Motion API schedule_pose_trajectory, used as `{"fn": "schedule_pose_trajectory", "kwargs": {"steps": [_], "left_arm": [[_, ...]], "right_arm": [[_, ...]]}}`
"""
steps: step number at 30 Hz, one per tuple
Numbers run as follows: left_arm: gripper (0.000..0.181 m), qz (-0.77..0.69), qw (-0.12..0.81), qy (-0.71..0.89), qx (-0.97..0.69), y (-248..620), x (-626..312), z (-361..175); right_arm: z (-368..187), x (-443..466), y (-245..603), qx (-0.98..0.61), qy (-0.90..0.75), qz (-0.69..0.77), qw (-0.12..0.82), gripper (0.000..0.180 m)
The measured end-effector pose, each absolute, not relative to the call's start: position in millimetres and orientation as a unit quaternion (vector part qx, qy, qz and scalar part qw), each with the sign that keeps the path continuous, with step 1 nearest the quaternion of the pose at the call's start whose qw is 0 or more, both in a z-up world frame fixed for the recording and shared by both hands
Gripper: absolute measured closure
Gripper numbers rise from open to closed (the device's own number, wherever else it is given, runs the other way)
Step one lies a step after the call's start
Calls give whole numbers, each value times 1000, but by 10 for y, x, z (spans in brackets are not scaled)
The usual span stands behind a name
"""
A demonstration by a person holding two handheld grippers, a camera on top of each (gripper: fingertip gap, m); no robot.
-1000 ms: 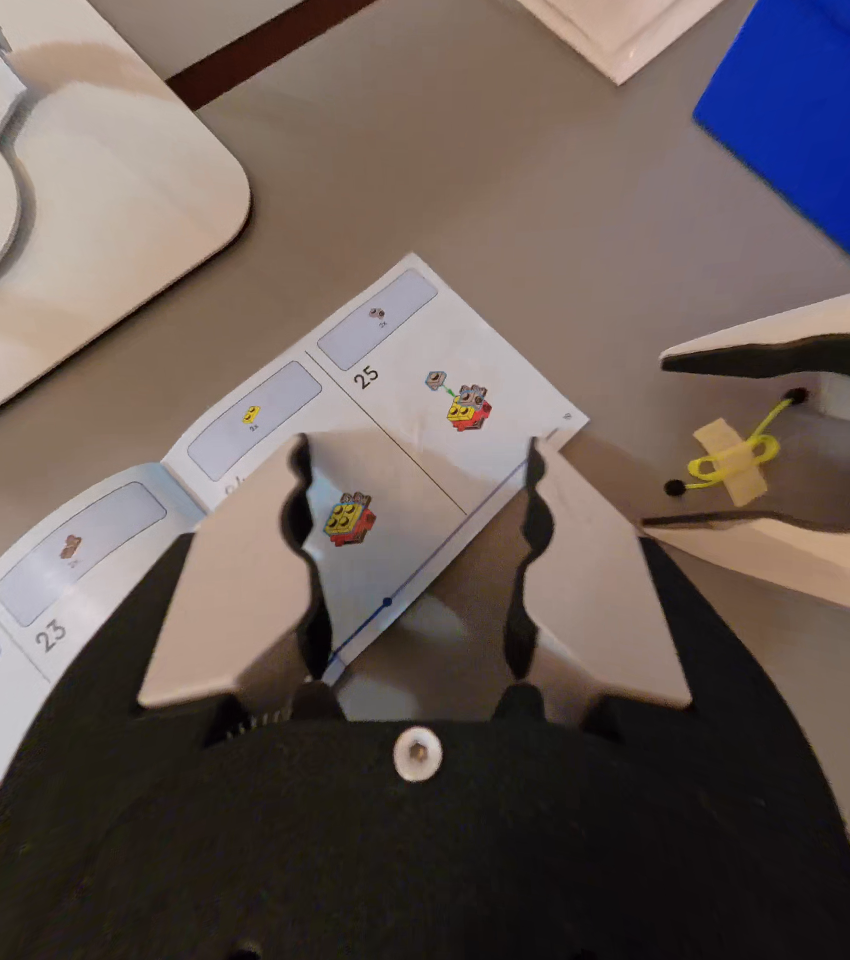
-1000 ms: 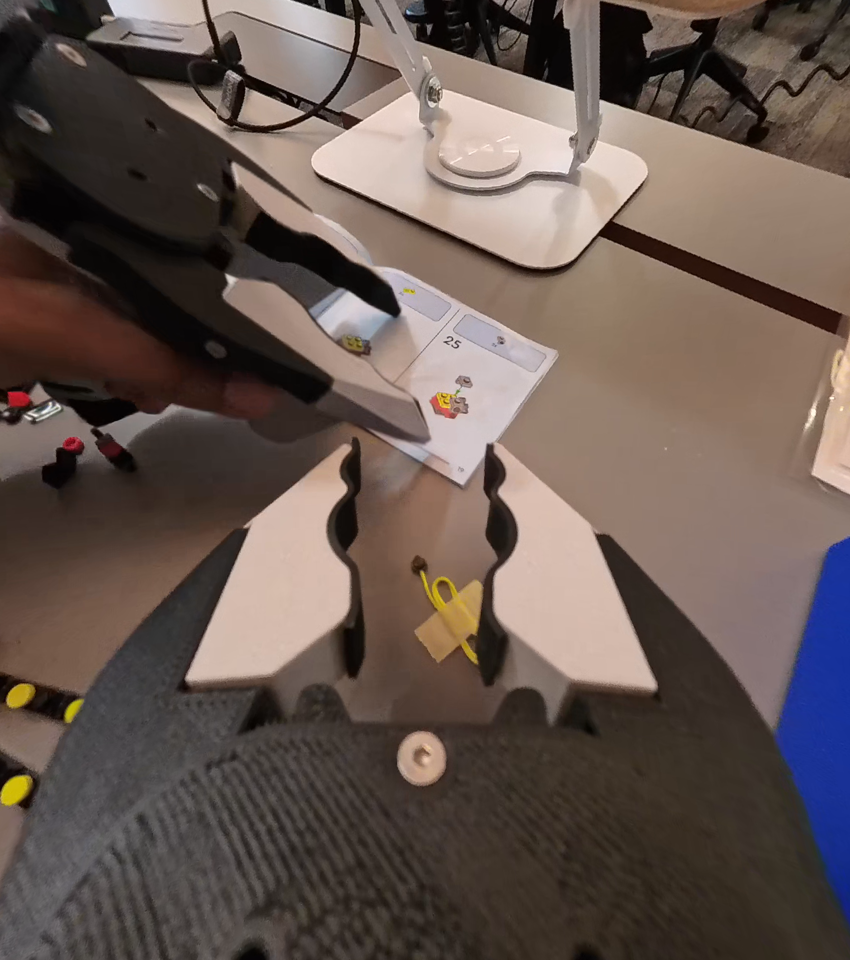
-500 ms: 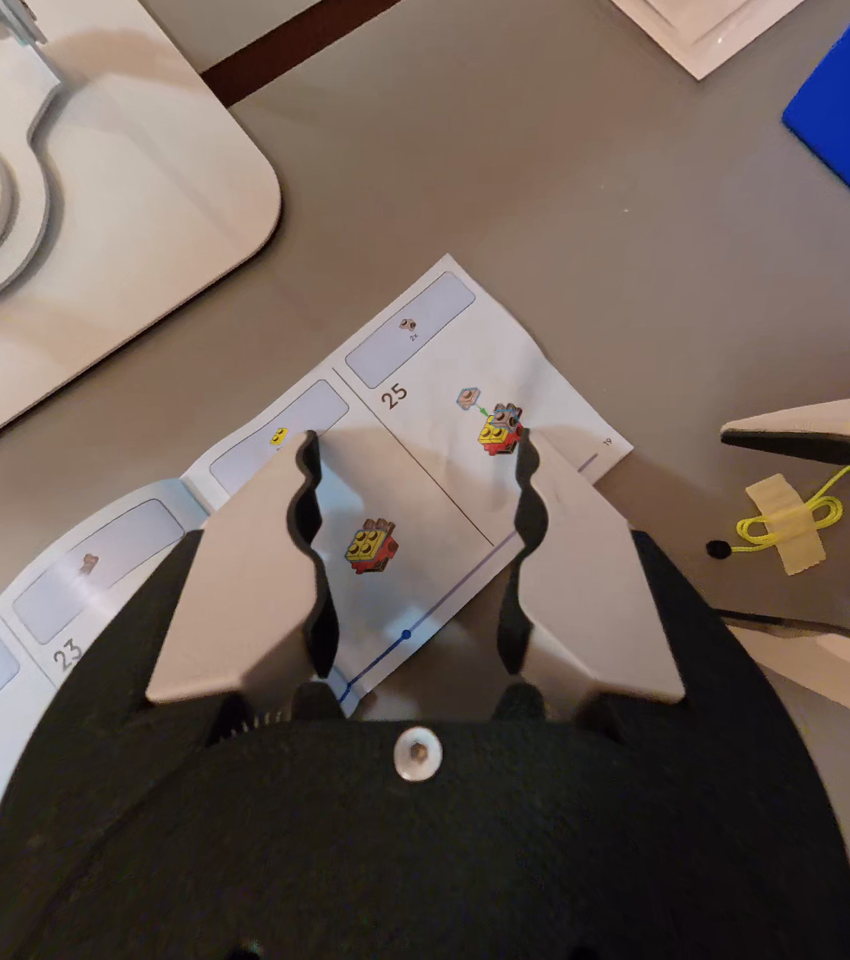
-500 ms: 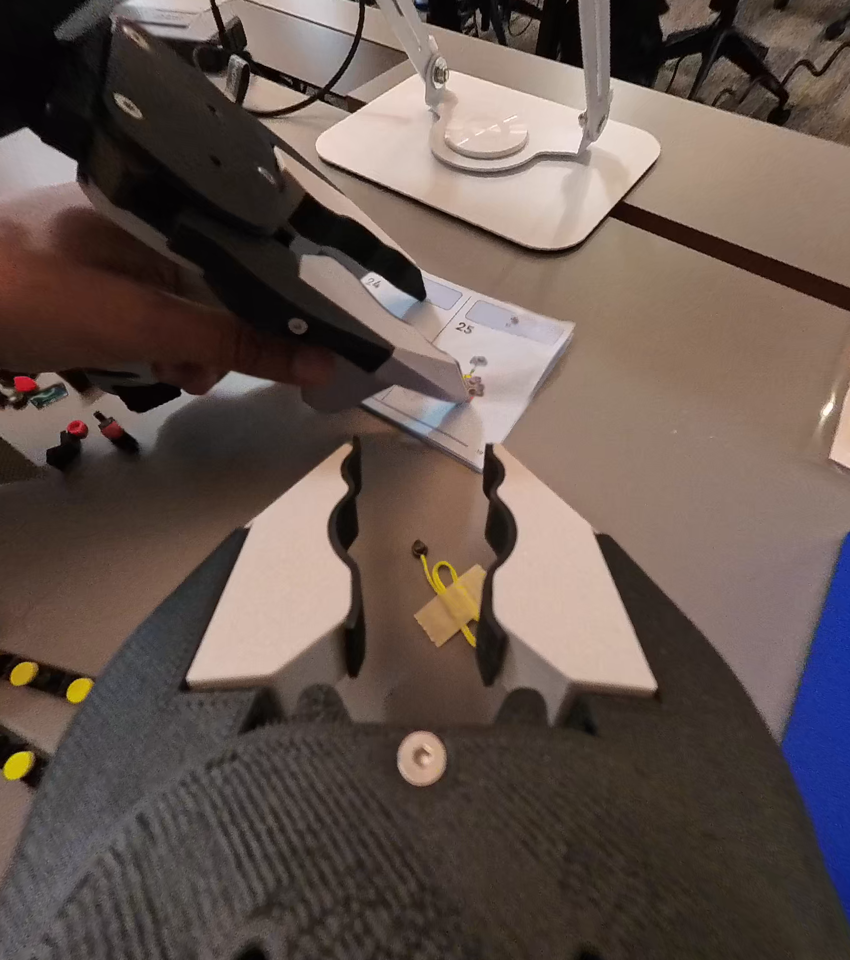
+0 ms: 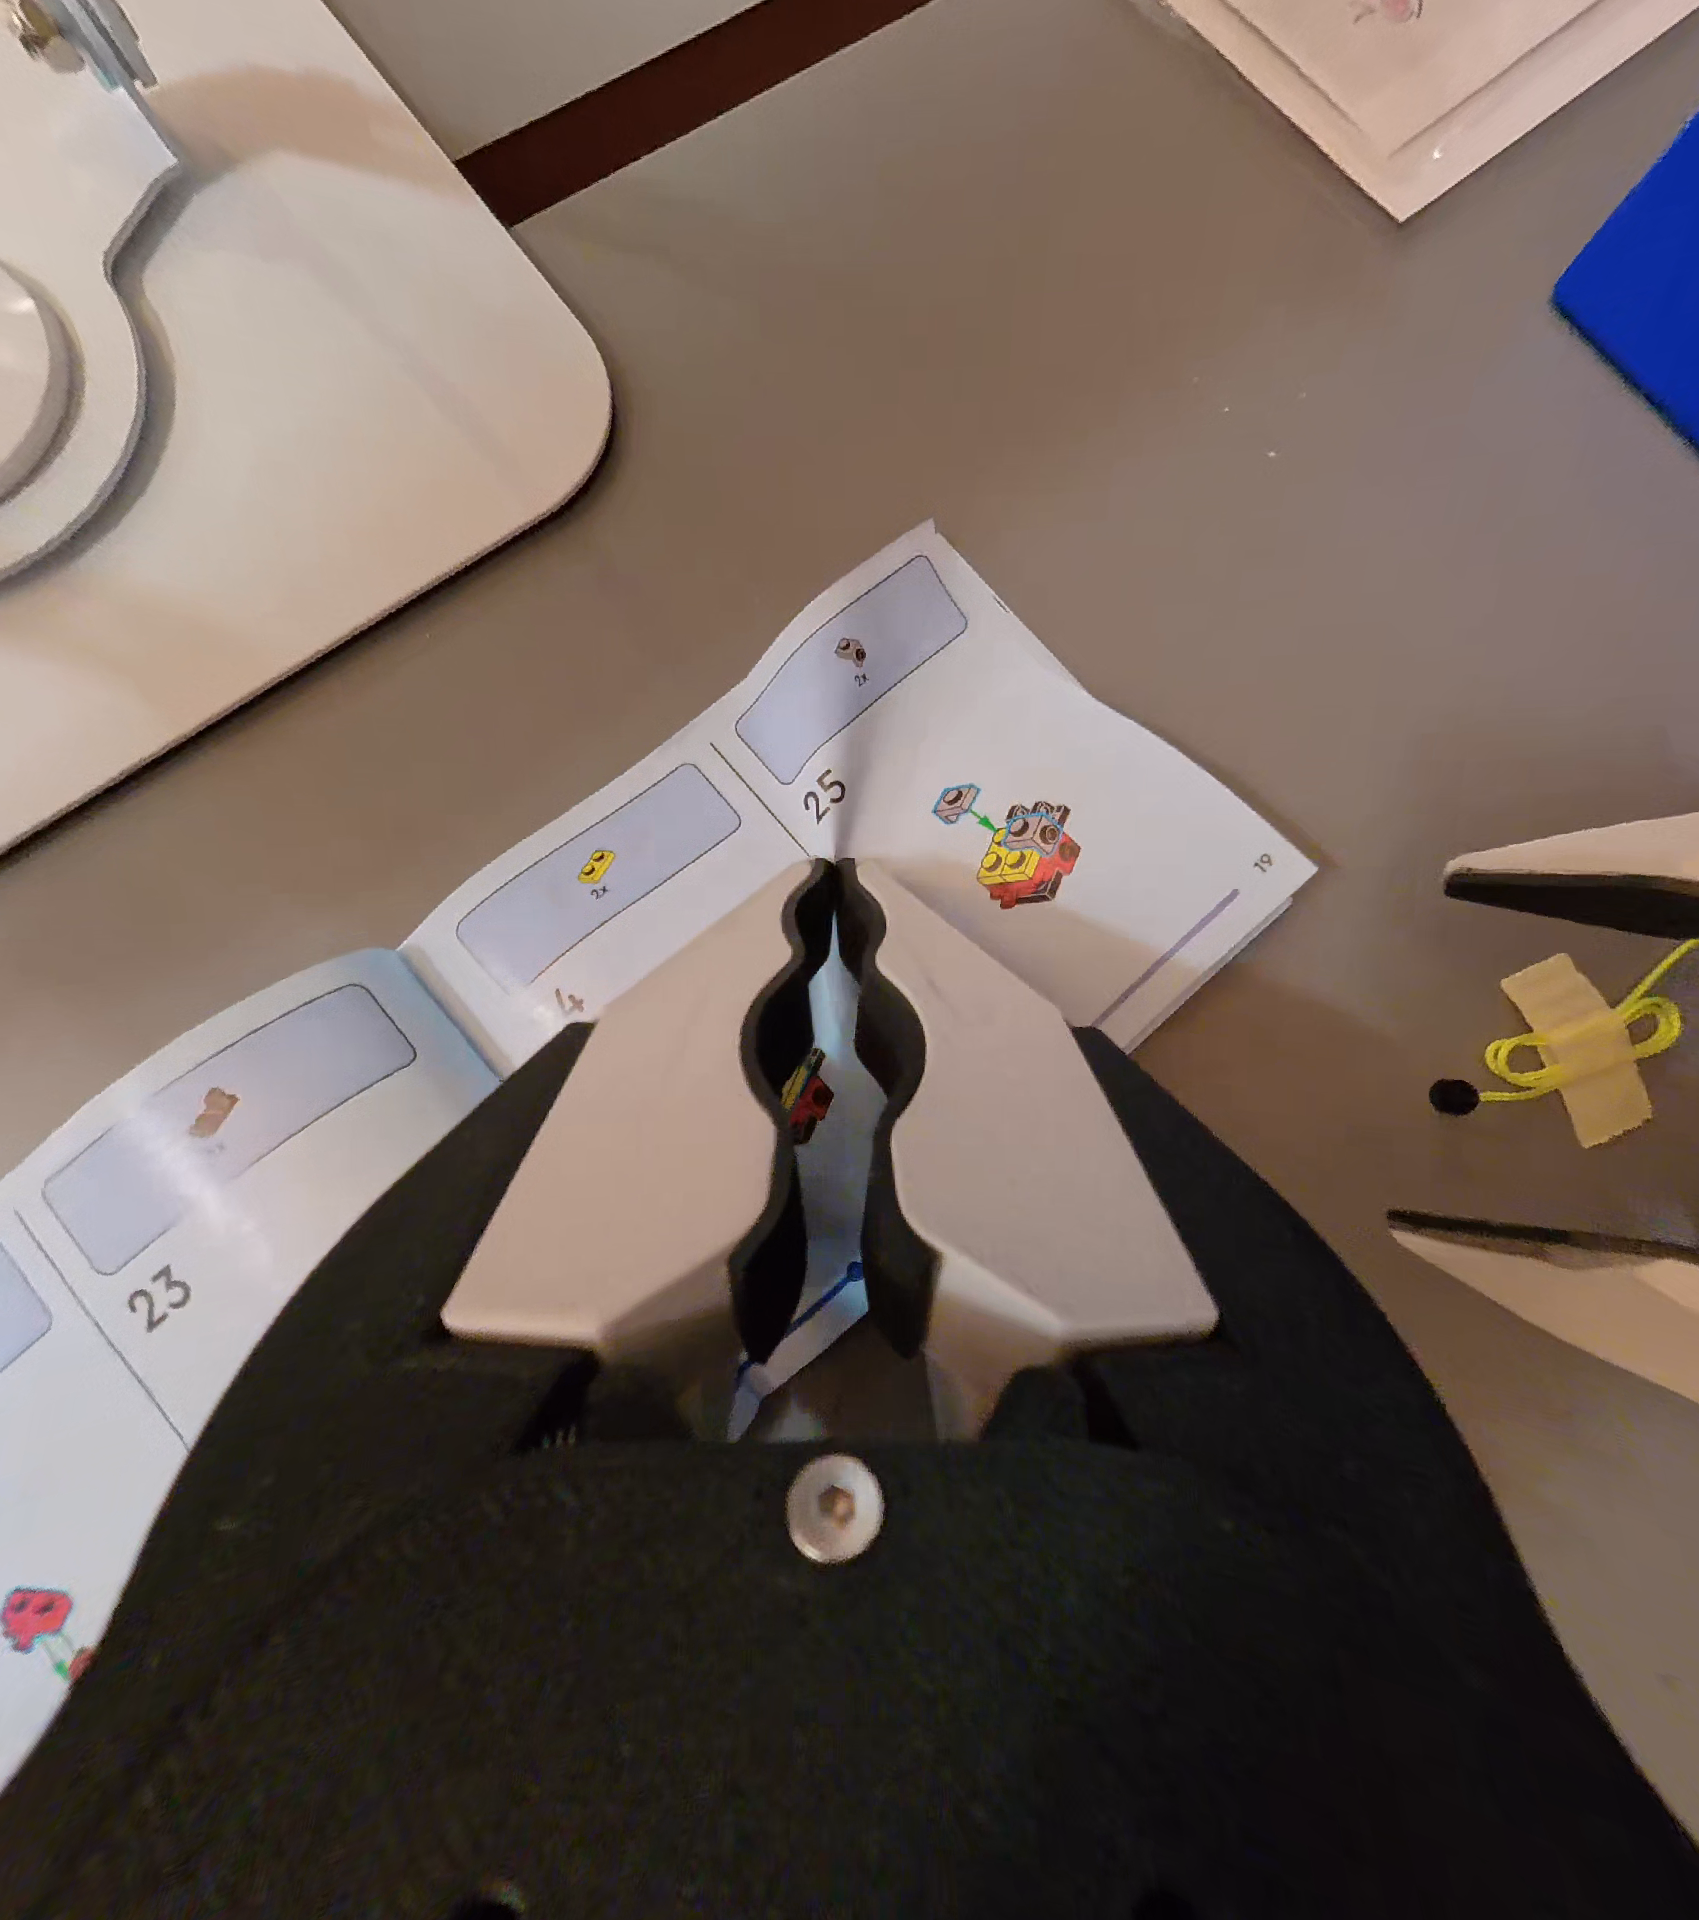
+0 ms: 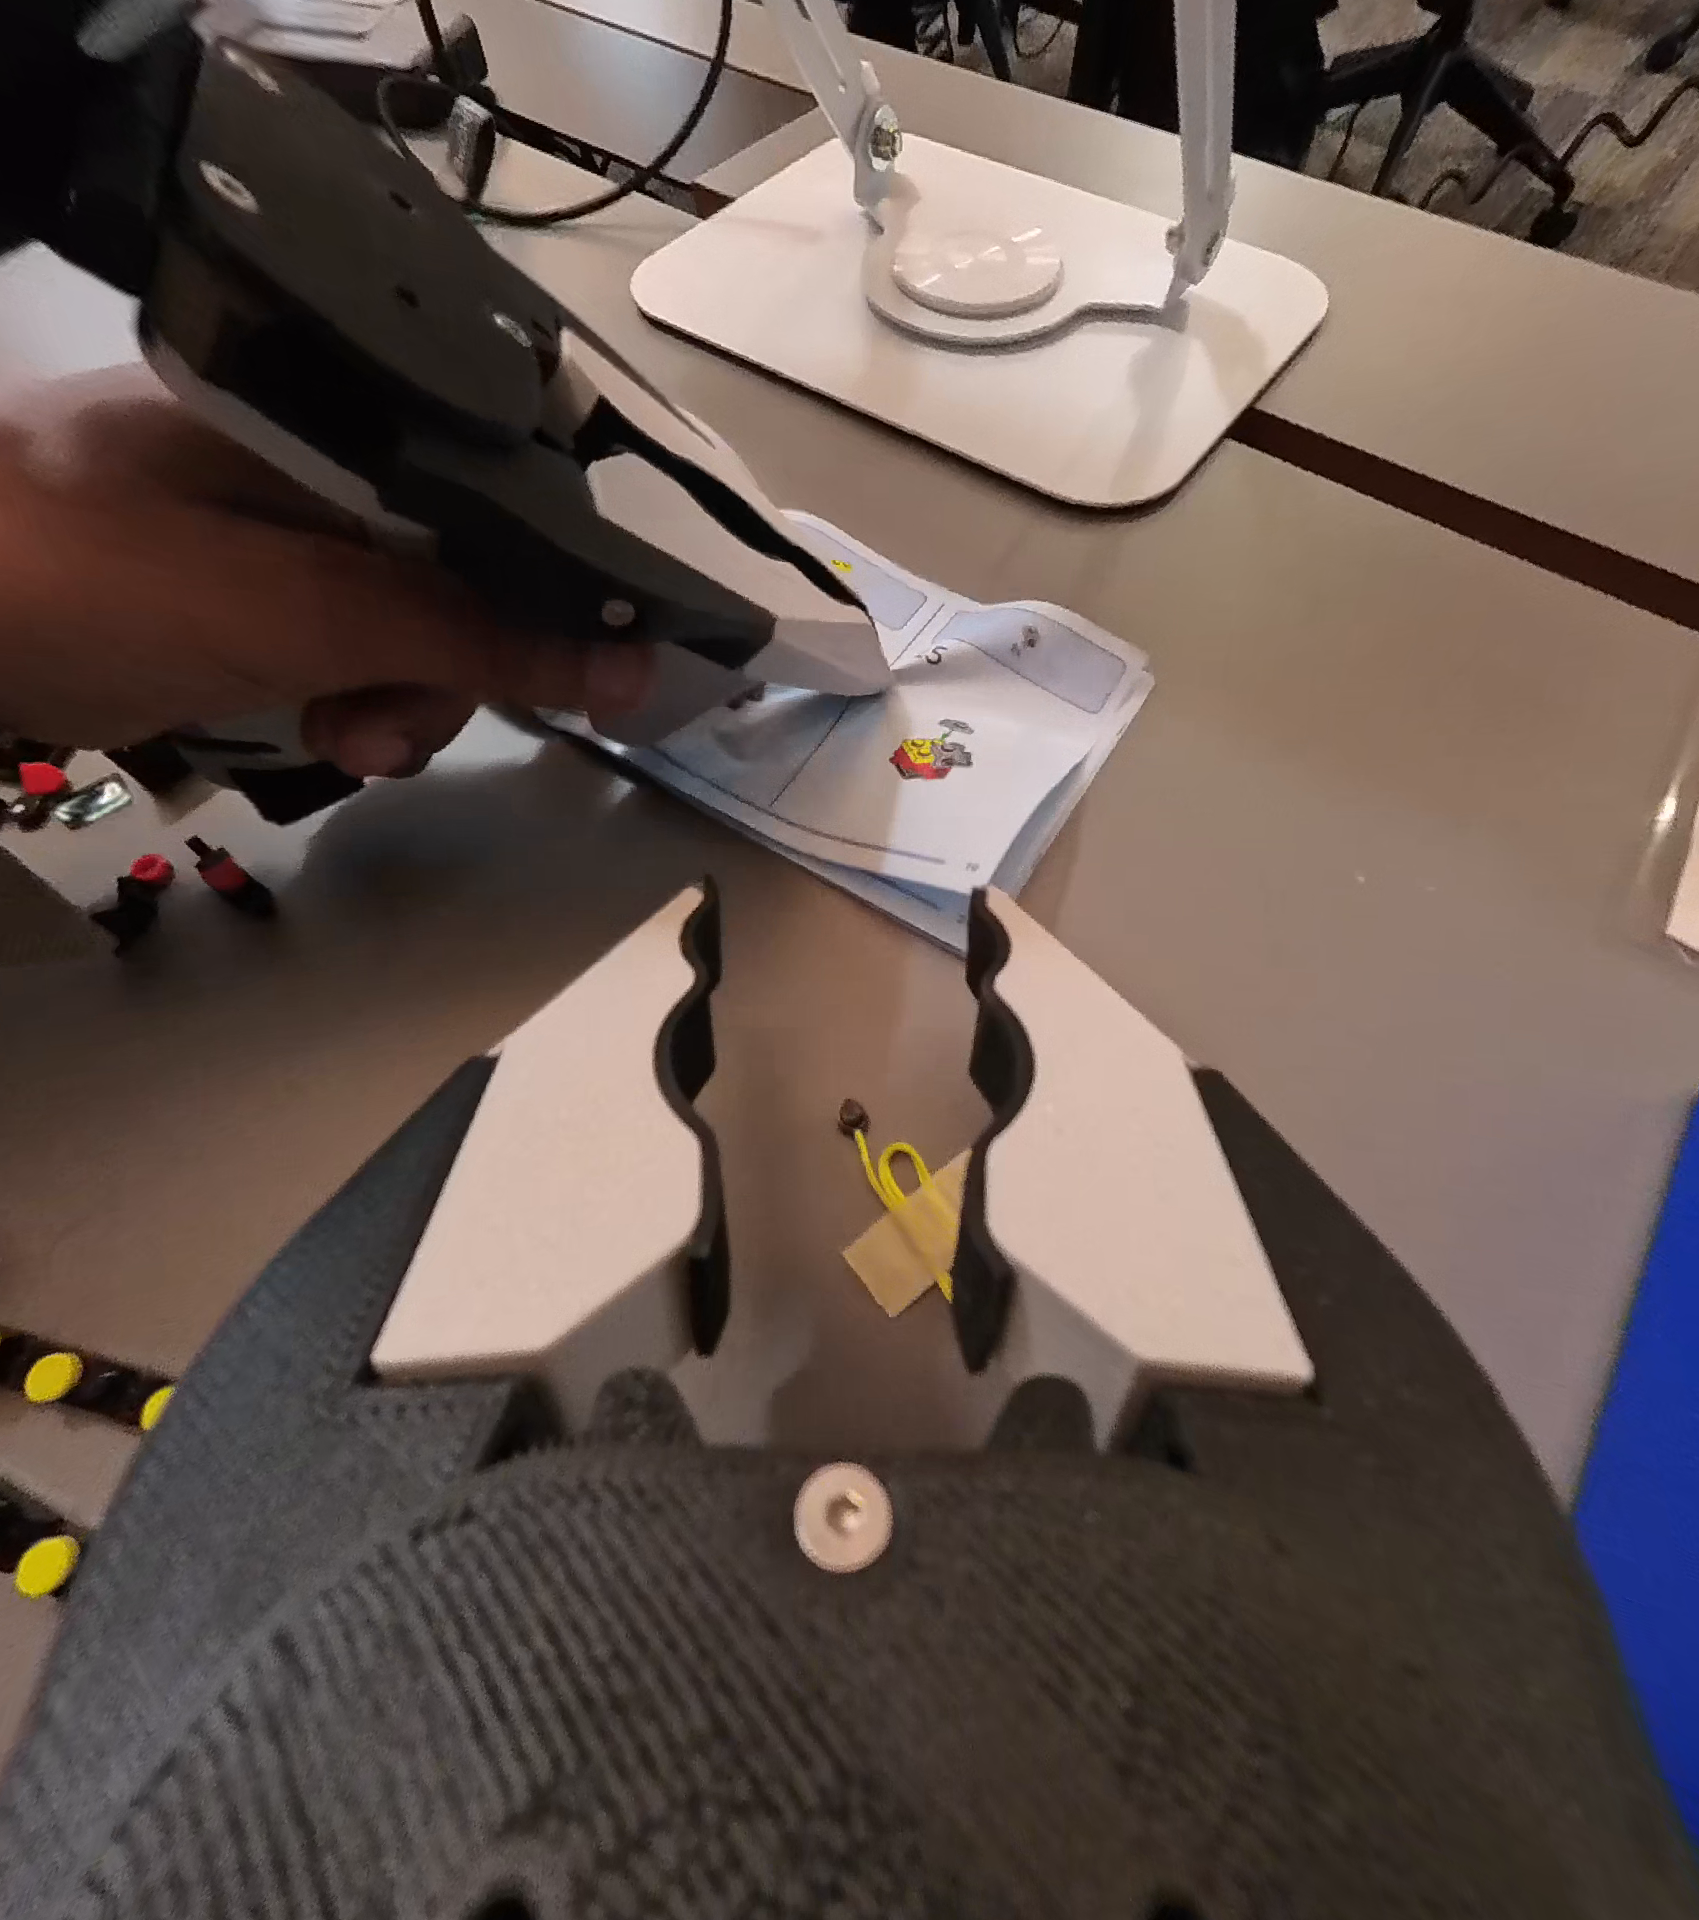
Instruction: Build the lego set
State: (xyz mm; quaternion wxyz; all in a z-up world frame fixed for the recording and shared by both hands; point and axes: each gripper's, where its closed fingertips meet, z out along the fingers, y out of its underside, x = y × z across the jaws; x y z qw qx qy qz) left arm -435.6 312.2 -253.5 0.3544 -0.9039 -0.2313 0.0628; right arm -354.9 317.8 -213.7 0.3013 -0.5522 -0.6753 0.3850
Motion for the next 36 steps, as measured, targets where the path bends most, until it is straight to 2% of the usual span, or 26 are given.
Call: {"fn": "schedule_pose_trajectory", "kwargs": {"steps": [13, 20, 22, 25, 26, 30, 34, 36], "left_arm": [[181, -7, 417, -276, -866, 3022, -4352, -2282], [181, -109, 468, -309, -821, 3035, -4287, -2047], [166, -162, 475, -293, -814, 3035, -4178, -1974], [141, -175, 476, -317, -802, 2891, -4268, -1883], [141, -171, 486, -320, -795, 2813, -4314, -1811], [137, -136, 518, -334, -775, 2382, -4508, -1524], [135, -72, 518, -349, -778, 1902, -4687, -1434], [135, -35, 513, -359, -779, 1706, -4762, -1468]], "right_arm": [[-2284, -3692, 3182, -594, -667, 373, 252, 125], [-1960, -3900, 2900, -538, -650, 484, 234, 123], [-1921, -3978, 2835, -518, -667, 477, 246, 123], [-1880, -4104, 2672, -495, -686, 478, 235, 129], [-1866, -4149, 2612, -492, -688, 481, 229, 131], [-1859, -4324, 2386, -488, -701, 476, 211, 160], [-1928, -4480, 2056, -470, -731, 457, 191, 175], [-2043, -4542, 1873, -454, -760, 429, 183, 165]]}}
